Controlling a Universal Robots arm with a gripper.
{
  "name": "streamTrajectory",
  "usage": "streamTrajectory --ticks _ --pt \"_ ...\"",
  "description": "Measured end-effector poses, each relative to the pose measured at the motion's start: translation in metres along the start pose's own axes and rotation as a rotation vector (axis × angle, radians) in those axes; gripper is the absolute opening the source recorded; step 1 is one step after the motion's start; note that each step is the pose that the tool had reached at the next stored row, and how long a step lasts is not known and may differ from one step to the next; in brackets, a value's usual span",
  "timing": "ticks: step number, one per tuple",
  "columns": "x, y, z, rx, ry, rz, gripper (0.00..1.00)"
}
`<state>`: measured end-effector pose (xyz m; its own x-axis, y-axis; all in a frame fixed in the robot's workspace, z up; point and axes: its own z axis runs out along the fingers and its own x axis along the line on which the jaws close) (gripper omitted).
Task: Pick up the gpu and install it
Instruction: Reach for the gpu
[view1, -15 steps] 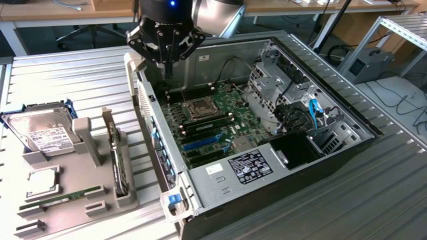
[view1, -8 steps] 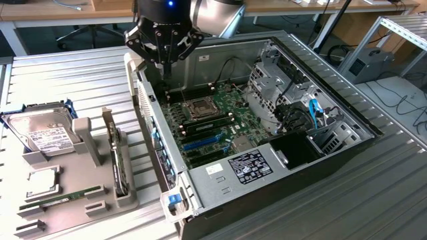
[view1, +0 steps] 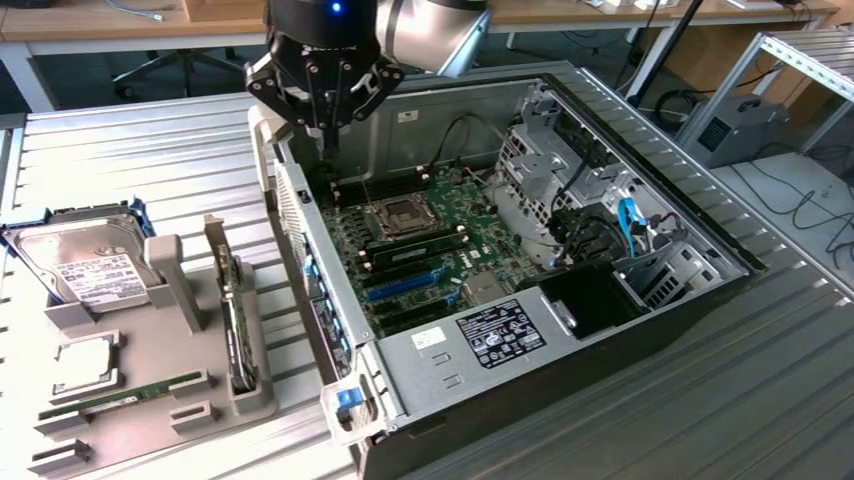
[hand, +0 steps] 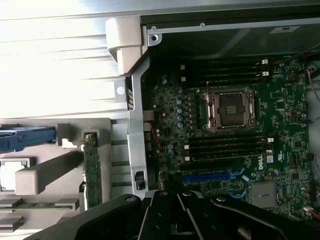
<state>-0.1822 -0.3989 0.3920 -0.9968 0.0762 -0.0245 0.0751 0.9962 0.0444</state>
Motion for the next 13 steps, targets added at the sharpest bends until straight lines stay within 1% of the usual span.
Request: streamTrajectory --ticks 13 --pt "0.0055 -0.0004 0.0 0.0 0.0 0.0 0.11"
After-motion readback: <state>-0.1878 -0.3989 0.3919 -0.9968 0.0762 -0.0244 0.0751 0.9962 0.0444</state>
